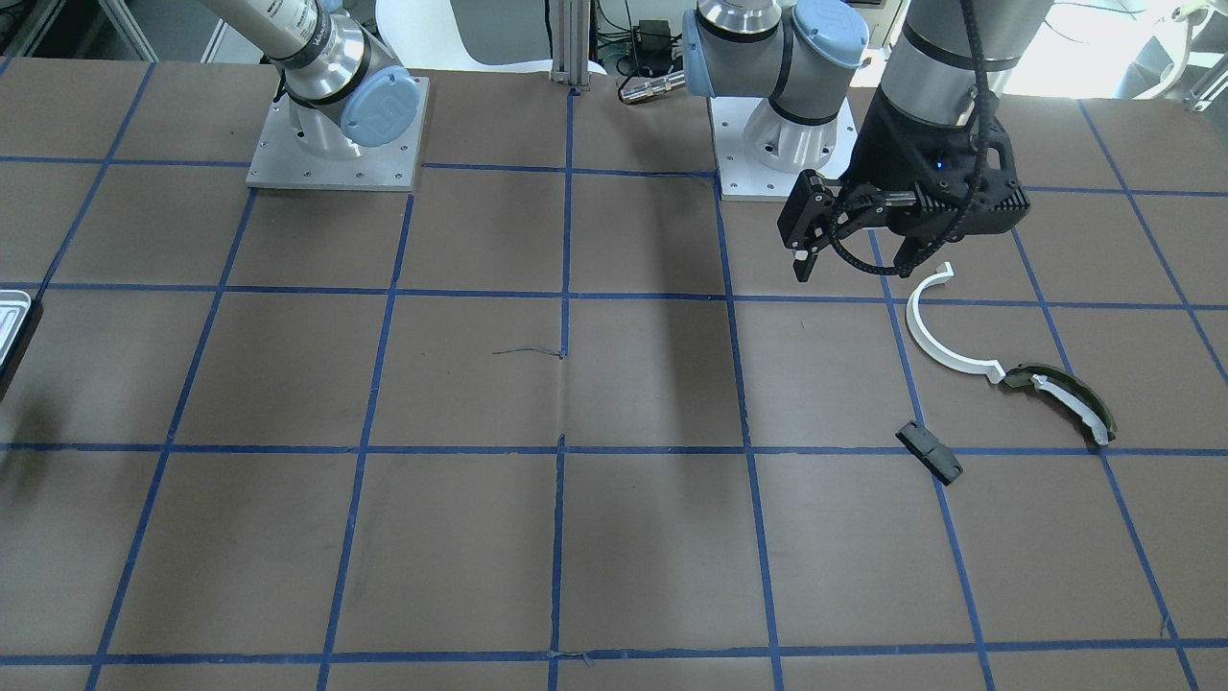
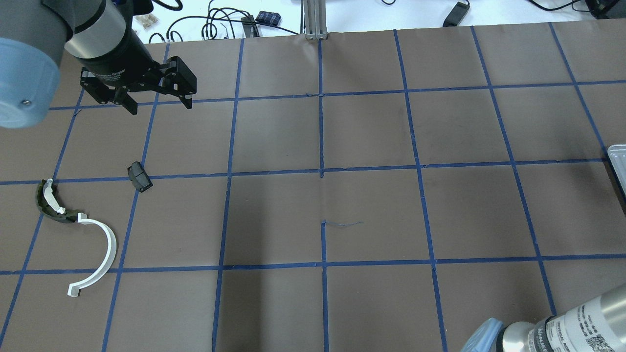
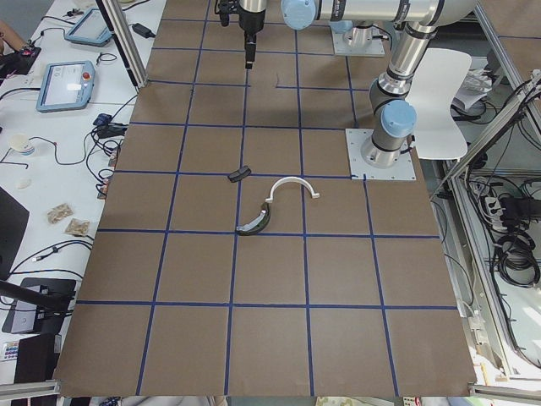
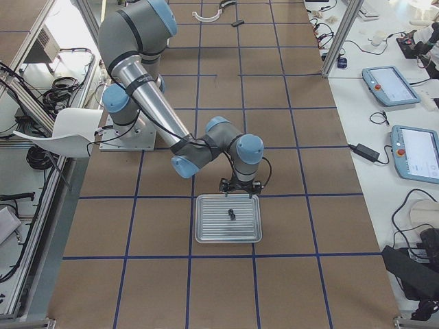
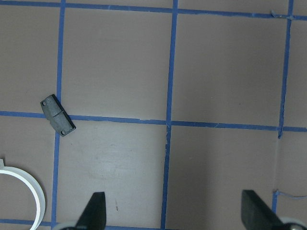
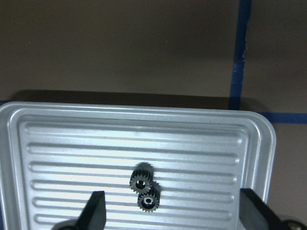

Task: Place bearing gear from tray to pile

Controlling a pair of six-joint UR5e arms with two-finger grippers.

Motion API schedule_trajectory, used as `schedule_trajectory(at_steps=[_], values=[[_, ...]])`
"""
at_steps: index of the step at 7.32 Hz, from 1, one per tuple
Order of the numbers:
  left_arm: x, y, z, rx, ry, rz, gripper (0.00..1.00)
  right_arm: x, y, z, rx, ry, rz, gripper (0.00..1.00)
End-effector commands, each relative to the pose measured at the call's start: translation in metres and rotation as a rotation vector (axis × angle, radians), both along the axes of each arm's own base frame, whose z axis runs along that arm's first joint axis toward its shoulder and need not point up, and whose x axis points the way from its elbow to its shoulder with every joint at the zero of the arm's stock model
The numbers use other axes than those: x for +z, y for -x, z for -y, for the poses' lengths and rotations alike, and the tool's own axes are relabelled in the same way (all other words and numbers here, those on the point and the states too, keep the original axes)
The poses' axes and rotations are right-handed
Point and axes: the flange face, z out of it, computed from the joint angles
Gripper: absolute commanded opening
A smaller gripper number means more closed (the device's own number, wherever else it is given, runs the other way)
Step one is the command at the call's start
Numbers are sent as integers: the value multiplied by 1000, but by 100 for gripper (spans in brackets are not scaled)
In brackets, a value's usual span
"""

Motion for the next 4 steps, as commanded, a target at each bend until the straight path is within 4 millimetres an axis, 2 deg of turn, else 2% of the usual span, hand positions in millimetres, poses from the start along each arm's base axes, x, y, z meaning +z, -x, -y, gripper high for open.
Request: schedule_trajectory(at_steps=[1, 2, 4], values=[[0, 0, 0, 0, -1, 0, 100, -29, 15, -1, 77, -3, 3, 97], [0, 0, 0, 0, -1, 0, 100, -35, 25, -8, 58, -4, 10, 97], [0, 1, -1, -1, -2, 1, 100, -54, 23, -9, 56, -18, 33, 94]])
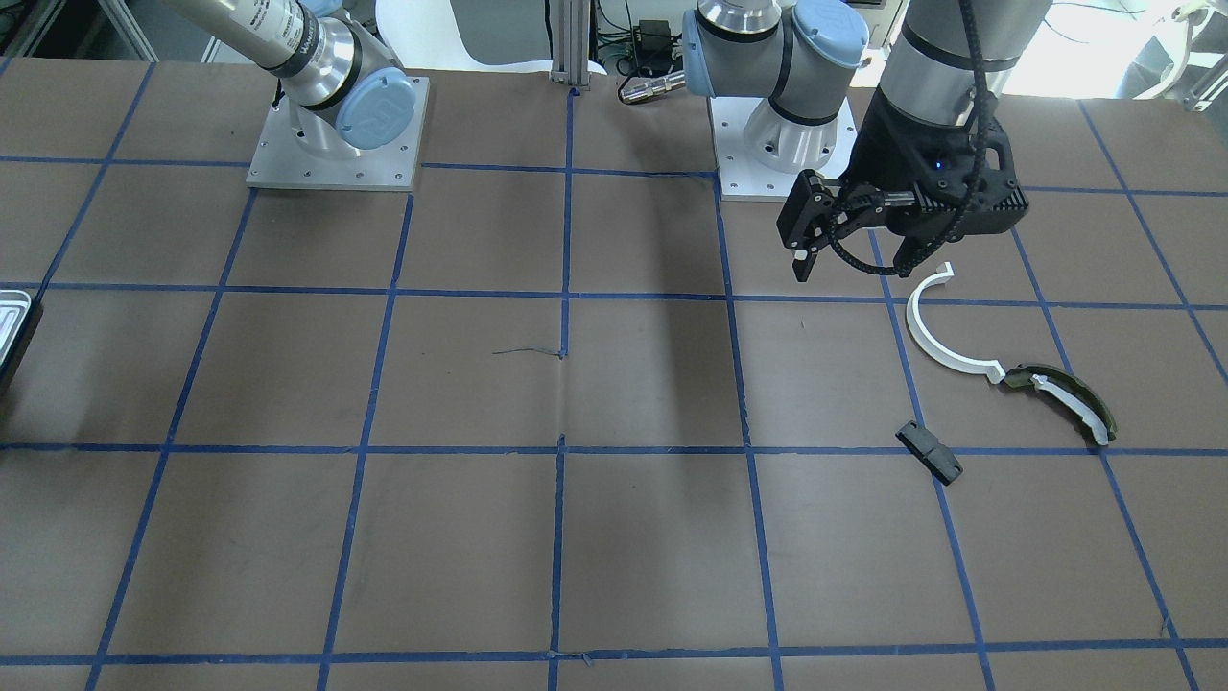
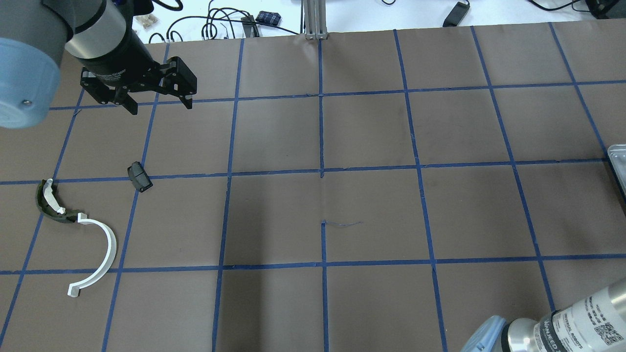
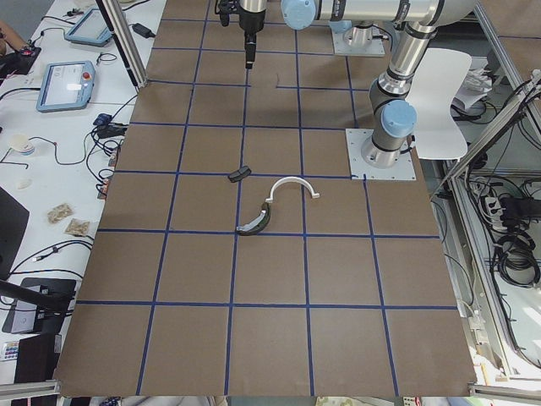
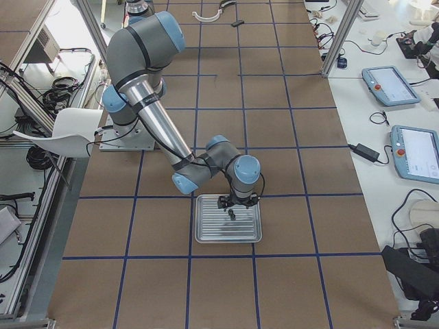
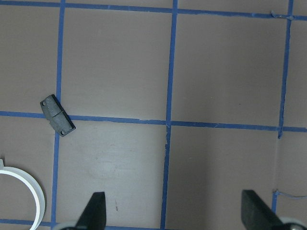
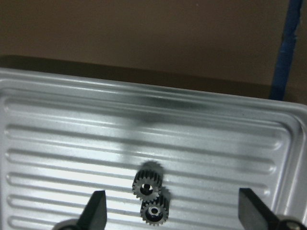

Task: Place bearing gear from tray to pile

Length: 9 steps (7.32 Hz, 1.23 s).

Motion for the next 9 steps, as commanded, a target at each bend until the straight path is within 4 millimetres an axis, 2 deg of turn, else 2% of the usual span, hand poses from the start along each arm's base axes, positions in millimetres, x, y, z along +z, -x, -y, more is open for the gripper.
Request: schedule_trajectory(at_steps=[1, 3, 4, 6, 7, 9], values=[[-3, 0, -1, -1, -7, 0, 100, -13, 0, -2, -2, -11, 16, 88], [-1, 0, -3, -1, -4, 0, 100, -20, -3, -8, 13, -26, 21, 85], [0, 0, -2, -1, -2, 1, 100, -20, -3, -8, 21, -29, 20, 80], [-1, 0, -4, -1, -5, 0, 100, -16, -2, -8, 50, -24, 11, 34], [-1, 0, -4, -2, -5, 1, 100, -9, 2, -5, 86, 5, -34, 4], [-1, 0, -5, -1, -5, 0, 100, -7, 3, -5, 91, 8, -43, 0]])
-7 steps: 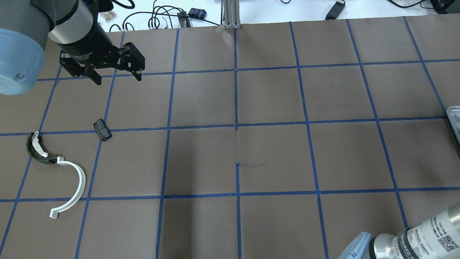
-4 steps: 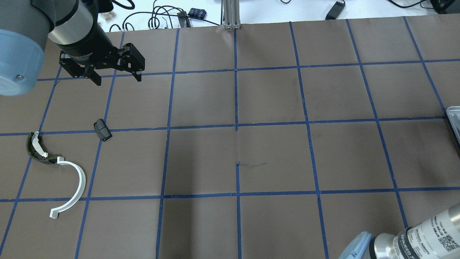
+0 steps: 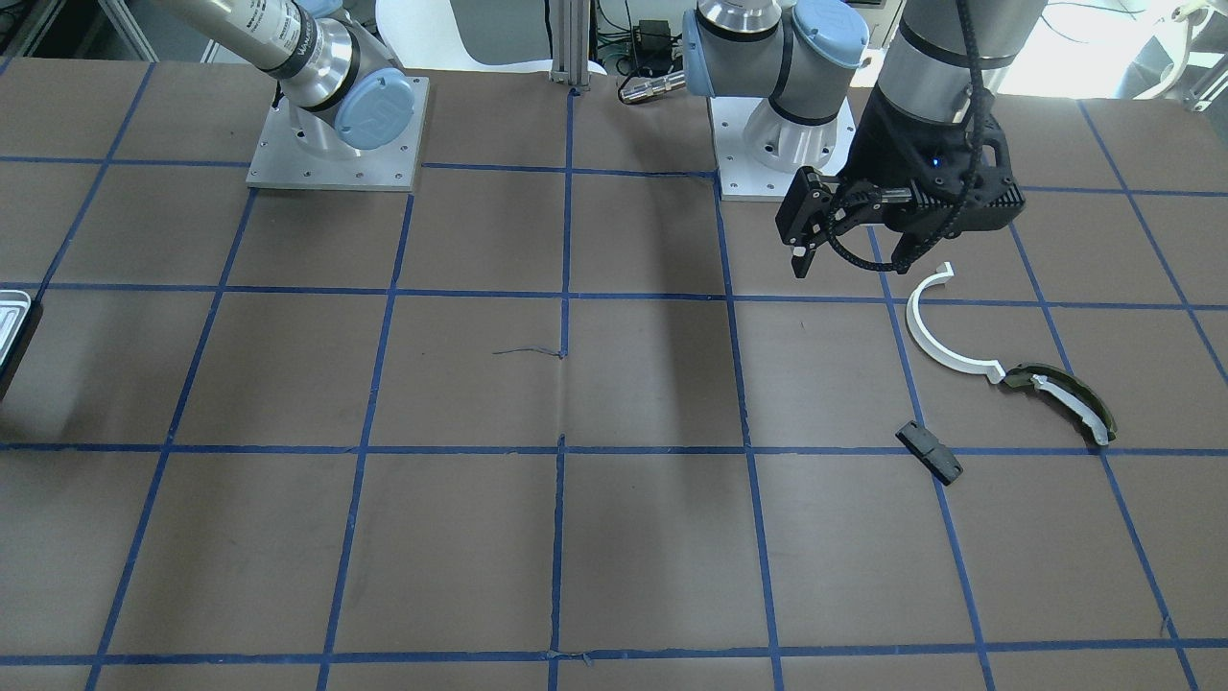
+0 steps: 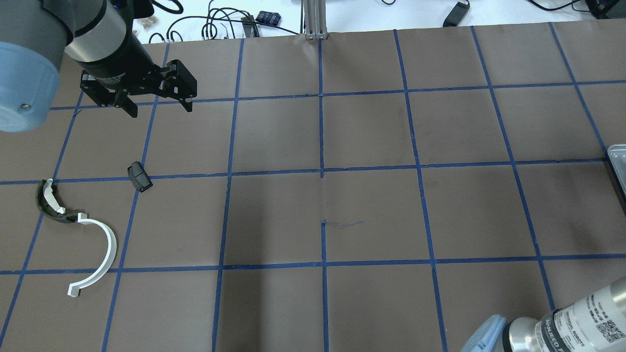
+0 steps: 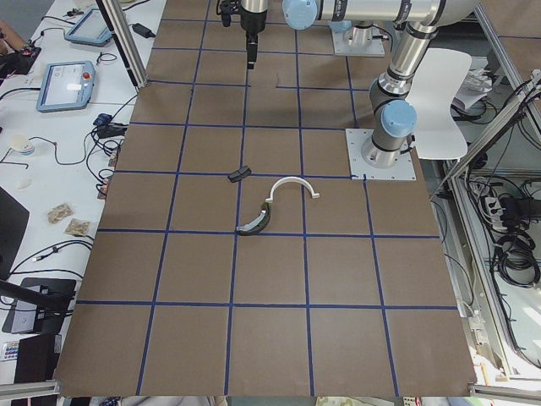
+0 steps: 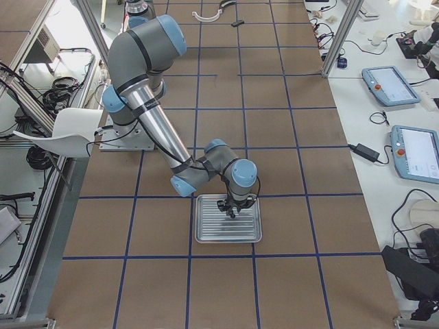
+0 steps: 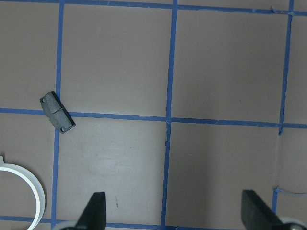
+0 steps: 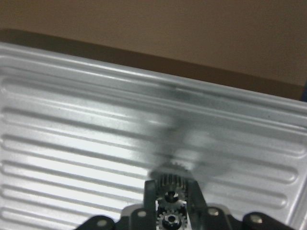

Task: Place bearing gear from tray to pile

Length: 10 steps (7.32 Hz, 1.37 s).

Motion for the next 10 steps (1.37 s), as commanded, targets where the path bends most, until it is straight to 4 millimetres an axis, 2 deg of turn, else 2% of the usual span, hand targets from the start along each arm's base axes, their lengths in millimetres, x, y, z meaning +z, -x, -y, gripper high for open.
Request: schedule_trajectory(at_steps=[1, 2, 3, 4, 5, 6, 7, 8, 10], values=[[0, 0, 2, 0, 1, 0, 100, 7, 2, -2, -2, -20, -27, 0], [-1, 0, 0, 0, -2, 0, 100, 26, 1, -3, -7, -7, -49, 0], [0, 0, 0, 0, -1, 0, 100, 58, -9, -6, -12, 5, -61, 0], [0, 0, 1, 0, 1, 0, 100, 88, -26, -6, -94, 21, -54, 0], [1, 1, 1, -1, 2, 0, 100, 105, -63, 9, -165, 18, -35, 0], [0, 1, 2, -1, 1, -2, 100, 118, -113, 31, -208, 29, -35, 0], [0, 1, 3, -1, 1, -2, 100, 122, -171, 54, -299, 28, -20, 0], [3, 1, 0, -1, 5, 0, 100, 124, -235, 76, -399, 50, -12, 0], [1, 1, 2, -1, 1, -2, 100, 120, -368, 99, -570, 66, -3, 0]])
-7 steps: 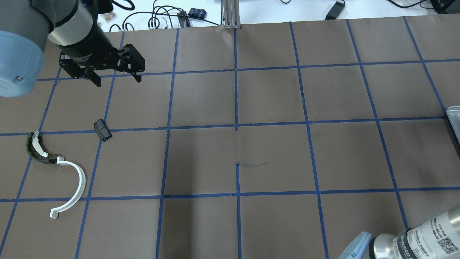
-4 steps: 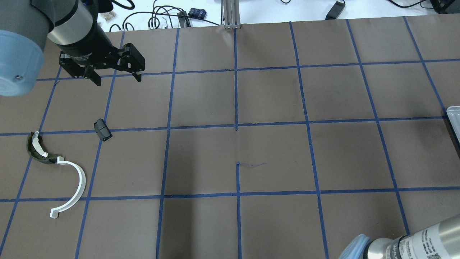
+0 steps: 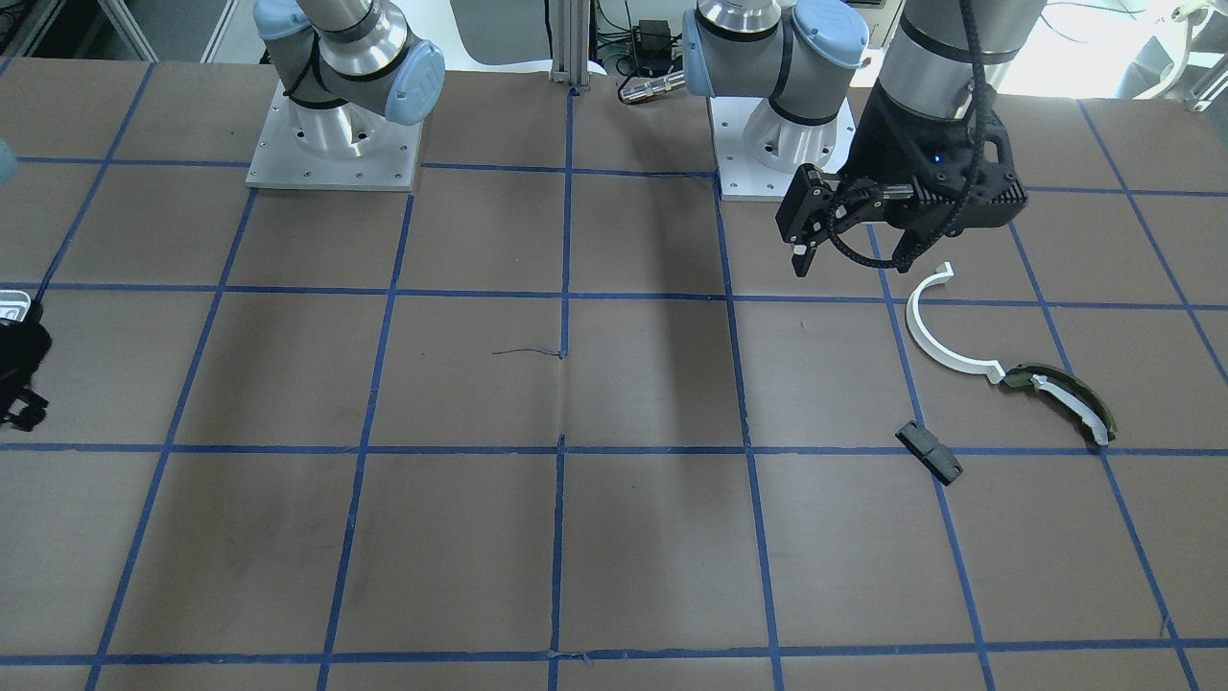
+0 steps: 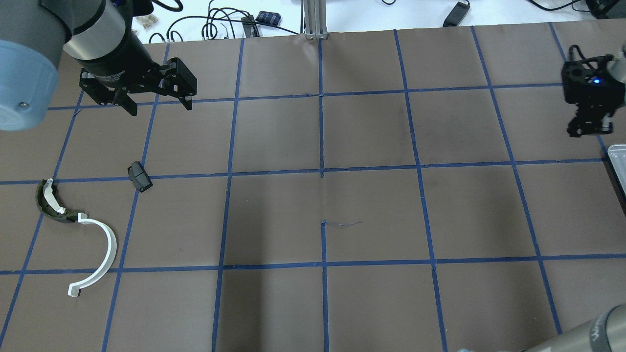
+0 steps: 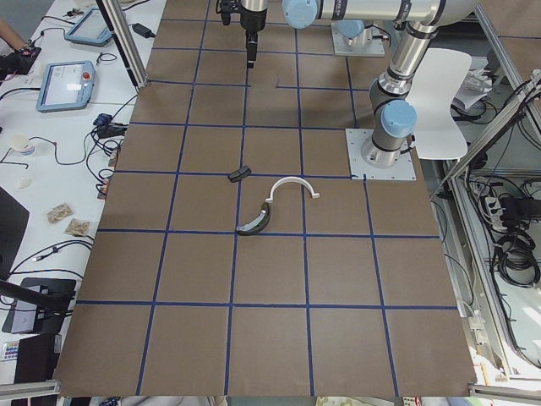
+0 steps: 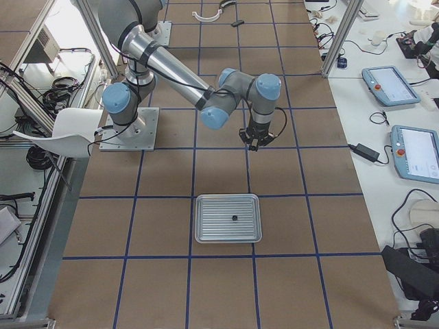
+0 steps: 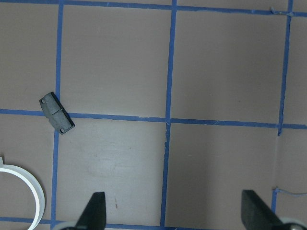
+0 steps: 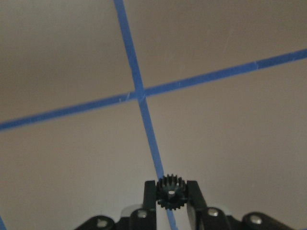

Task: Place bearing gear from tray to pile

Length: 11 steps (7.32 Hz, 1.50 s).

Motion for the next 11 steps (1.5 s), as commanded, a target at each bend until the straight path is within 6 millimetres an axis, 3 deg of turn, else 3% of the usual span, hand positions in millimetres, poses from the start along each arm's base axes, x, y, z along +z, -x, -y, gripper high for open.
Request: schedule_trajectory(at_steps=[1, 3, 6, 8, 10, 11], values=[[-5, 3, 2, -6, -10, 0, 100, -2, -144, 12, -226, 30, 10, 0], [-2, 3, 2, -6, -5, -1, 100, -4, -260, -1, -369, 39, 41, 0], [-7, 3, 4, -6, -11, 0, 100, -17, -400, -47, -548, 35, 55, 0], [-7, 2, 5, -4, -5, 1, 100, -31, -451, -69, -689, 19, 69, 0], [-10, 2, 5, -4, -11, 0, 100, -59, -500, -91, -877, 29, 56, 0], [-12, 1, 4, -3, -14, 0, 100, -72, -516, -100, -917, 22, 41, 0]])
